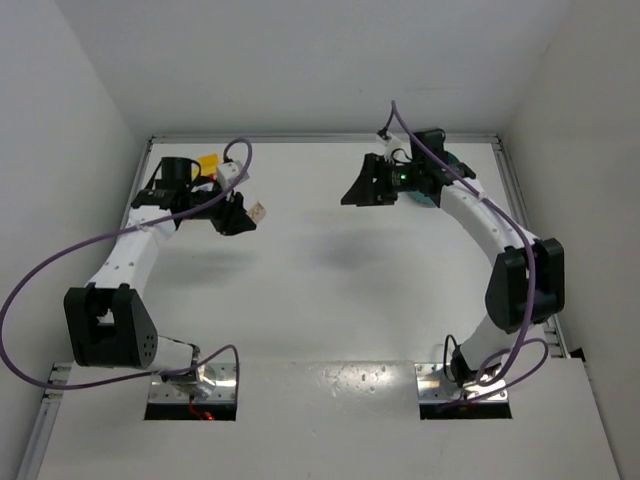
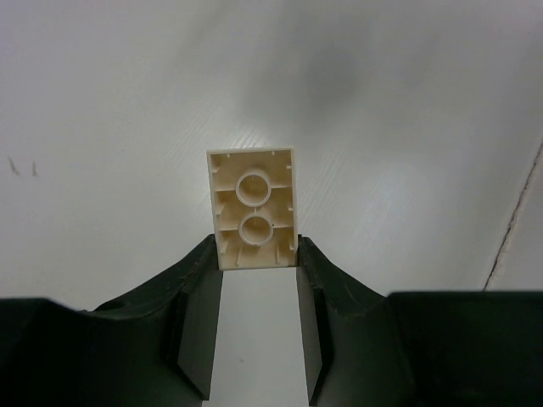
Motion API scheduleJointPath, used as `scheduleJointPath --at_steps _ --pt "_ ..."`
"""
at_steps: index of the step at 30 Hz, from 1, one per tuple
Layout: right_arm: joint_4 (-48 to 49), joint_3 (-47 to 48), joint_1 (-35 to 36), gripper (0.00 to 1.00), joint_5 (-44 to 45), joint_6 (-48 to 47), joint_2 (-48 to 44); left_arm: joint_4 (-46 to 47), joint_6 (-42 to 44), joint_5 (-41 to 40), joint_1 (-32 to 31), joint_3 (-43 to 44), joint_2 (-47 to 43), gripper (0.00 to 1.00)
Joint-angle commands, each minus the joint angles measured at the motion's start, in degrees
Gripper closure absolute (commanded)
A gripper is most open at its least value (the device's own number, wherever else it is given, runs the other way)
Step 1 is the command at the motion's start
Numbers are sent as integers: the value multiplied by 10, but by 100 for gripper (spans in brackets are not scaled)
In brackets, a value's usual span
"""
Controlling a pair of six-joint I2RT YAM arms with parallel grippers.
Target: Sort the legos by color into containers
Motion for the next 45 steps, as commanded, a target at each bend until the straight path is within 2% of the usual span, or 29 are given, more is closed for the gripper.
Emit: scheduleJointPath --at_steps 1,6,12,19,29,38,42,43,45 --pt "39 21 24 30 -54 42 18 69 -40 26 -30 -8 -29 98" --pt "61 27 52 30 -75 54 23 103 -95 4 -99 -22 -34 98" --pt "68 52 81 30 -91 64 43 143 -120 -67 -187 -35 -47 98" --pt "61 59 108 30 -80 53 53 162 -149 -95 -233 -40 -58 98" --pt "61 41 125 32 -66 53 48 180 -164 -111 -238 -40 -58 98" --pt "49 52 141 45 -56 42 70 180 -164 -111 -238 -40 -63 97" --pt "49 63 146 56 -56 36 75 180 -164 -111 -238 -40 -69 97" --pt "44 63 146 62 -56 31 80 180 -164 -111 -238 -45 -69 97" --pt "44 63 151 65 -50 31 80 180 -164 -111 -238 -45 -69 97"
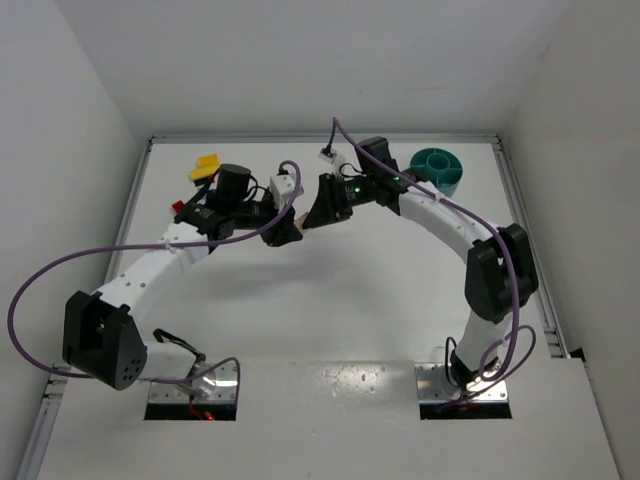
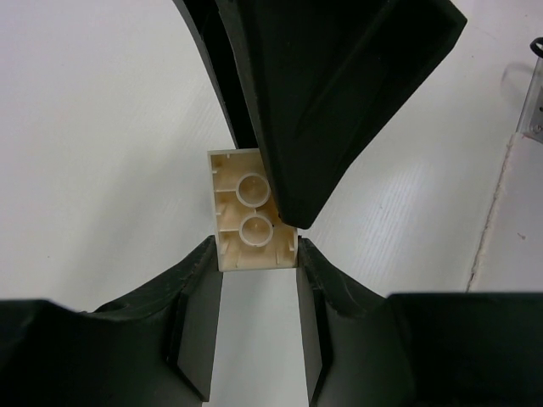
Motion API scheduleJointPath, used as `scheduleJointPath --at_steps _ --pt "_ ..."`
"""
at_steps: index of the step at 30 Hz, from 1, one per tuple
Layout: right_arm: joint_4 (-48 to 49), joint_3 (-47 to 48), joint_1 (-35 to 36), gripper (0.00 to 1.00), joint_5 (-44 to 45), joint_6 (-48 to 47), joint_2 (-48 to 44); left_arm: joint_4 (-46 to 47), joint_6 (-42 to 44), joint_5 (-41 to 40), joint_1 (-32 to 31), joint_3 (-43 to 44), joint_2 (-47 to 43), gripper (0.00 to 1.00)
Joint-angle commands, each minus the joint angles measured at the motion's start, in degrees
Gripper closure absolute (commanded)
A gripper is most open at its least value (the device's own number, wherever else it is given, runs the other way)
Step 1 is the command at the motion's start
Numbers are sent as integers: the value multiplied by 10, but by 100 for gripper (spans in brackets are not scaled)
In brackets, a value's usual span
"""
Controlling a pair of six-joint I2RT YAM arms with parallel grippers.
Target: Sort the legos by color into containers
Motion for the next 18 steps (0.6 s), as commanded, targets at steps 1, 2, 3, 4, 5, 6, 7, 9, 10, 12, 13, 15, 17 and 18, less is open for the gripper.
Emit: scheduleJointPath --at_steps 1,2,3,4,5,6,7,9,10,12,13,15,17,18 --pt "5 24 9 69 7 -13 2 18 -3 9 -4 -3 -20 97" --pt "5 24 9 70 7 -13 2 18 -3 9 -4 -3 -20 97" --pt "5 24 9 71 7 -18 2 18 -3 9 -4 -3 -20 97" --pt "5 24 9 71 7 -18 2 18 -3 9 -4 -8 -20 97" --pt "5 24 9 78 7 -18 2 18 2 9 -4 -8 -20 97" --pt "5 29 9 81 7 -18 2 18 2 9 -10 -8 -20 97" --pt "-1 29 9 87 7 -18 2 18 2 9 -10 -8 -20 97" --pt "-1 36 9 94 7 -18 2 18 2 9 -10 -8 -20 97" --pt "-7 36 9 100 7 -18 2 18 2 4 -15 -8 -20 95" --pt "-7 36 9 100 7 -24 2 18 7 4 -15 -13 -26 87" --pt "-7 36 9 100 7 -24 -4 18 7 -2 -15 -13 -26 81" --pt "-7 36 9 100 19 -32 -9 18 7 -8 -15 -13 -26 72" --pt "-24 36 2 100 43 -53 -29 18 2 -29 -15 -13 -26 62" --pt "-24 36 -3 100 54 -60 -35 11 2 -29 -15 -8 -26 59"
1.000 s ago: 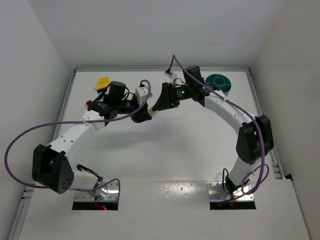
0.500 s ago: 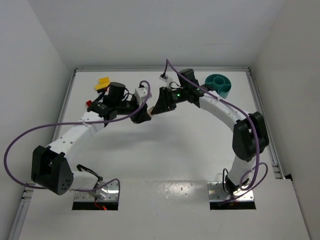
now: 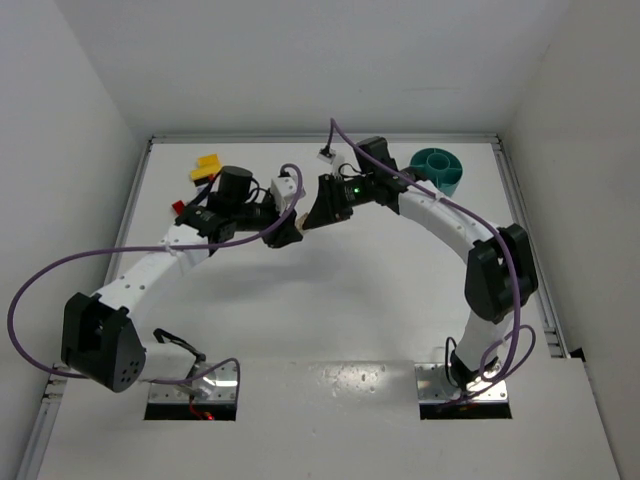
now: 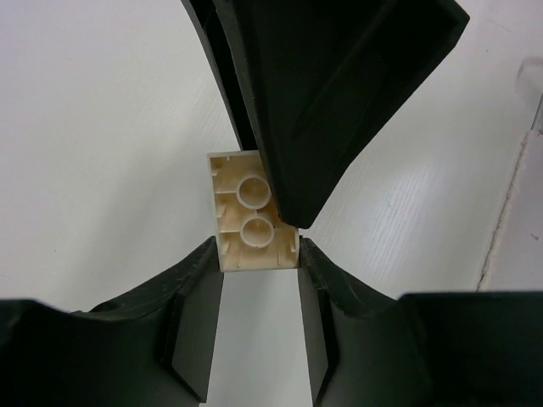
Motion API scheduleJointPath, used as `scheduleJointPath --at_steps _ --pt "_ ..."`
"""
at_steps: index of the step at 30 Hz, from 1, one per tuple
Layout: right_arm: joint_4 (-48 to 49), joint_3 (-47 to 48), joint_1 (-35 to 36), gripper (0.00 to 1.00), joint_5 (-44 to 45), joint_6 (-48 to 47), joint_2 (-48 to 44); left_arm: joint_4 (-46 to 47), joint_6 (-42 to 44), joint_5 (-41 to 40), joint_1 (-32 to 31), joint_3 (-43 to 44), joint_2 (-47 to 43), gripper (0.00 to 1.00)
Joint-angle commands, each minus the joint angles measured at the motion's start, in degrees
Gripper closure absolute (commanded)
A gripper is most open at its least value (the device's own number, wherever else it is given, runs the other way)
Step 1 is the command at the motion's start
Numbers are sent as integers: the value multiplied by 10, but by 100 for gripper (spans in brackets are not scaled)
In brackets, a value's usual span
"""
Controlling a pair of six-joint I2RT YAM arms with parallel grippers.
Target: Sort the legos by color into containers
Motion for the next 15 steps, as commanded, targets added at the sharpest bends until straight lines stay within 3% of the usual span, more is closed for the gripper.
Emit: scheduleJointPath --at_steps 1,5,6,8,11,15 --pt "-19 25 -7 100 54 -56 -42 7 0 -15 -7 8 -19 55" --pt "-51 17 -19 100 183 -106 -76 -14 5 -23 -7 14 -31 52" --pt "-57 6 -25 100 225 -106 -90 -14 5 -23 6 14 -40 42" --pt "-57 -11 -32 100 260 -124 -102 -14 0 -18 17 9 -49 1" --pt "-65 -26 -50 100 345 -148 -124 -20 -25 -42 25 9 -63 0" --pt "-59 -46 -81 100 474 -180 -132 -26 -95 -141 45 20 -51 0"
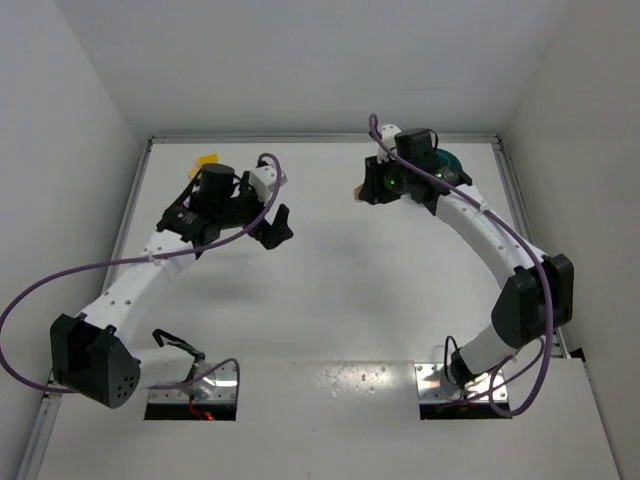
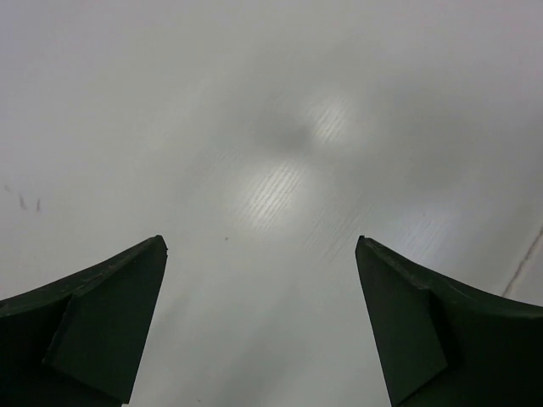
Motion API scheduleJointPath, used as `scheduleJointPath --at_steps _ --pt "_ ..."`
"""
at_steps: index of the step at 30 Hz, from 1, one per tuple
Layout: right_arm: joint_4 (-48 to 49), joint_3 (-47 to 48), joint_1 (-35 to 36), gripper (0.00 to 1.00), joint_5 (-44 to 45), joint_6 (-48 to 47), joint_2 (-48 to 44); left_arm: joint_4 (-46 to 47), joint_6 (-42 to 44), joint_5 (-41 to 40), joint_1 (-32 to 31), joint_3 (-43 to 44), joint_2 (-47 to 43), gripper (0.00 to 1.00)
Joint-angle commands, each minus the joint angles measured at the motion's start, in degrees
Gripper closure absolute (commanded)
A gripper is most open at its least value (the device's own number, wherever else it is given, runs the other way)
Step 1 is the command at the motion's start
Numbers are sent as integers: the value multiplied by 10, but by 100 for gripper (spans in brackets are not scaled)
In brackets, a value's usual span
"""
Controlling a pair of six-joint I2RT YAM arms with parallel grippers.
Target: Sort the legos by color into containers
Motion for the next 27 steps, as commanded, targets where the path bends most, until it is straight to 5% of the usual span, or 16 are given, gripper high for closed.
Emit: scheduleJointPath --at_steps 1,11,27 --pt "1 -15 -30 100 155 -41 -11 -13 -57 -72 23 26 7 0" --pt "3 6 -152 100 206 -86 61 -26 -42 -26 72 43 25 0" --pt "-14 107 -218 100 241 -91 128 2 -49 -20 90 26 20 0"
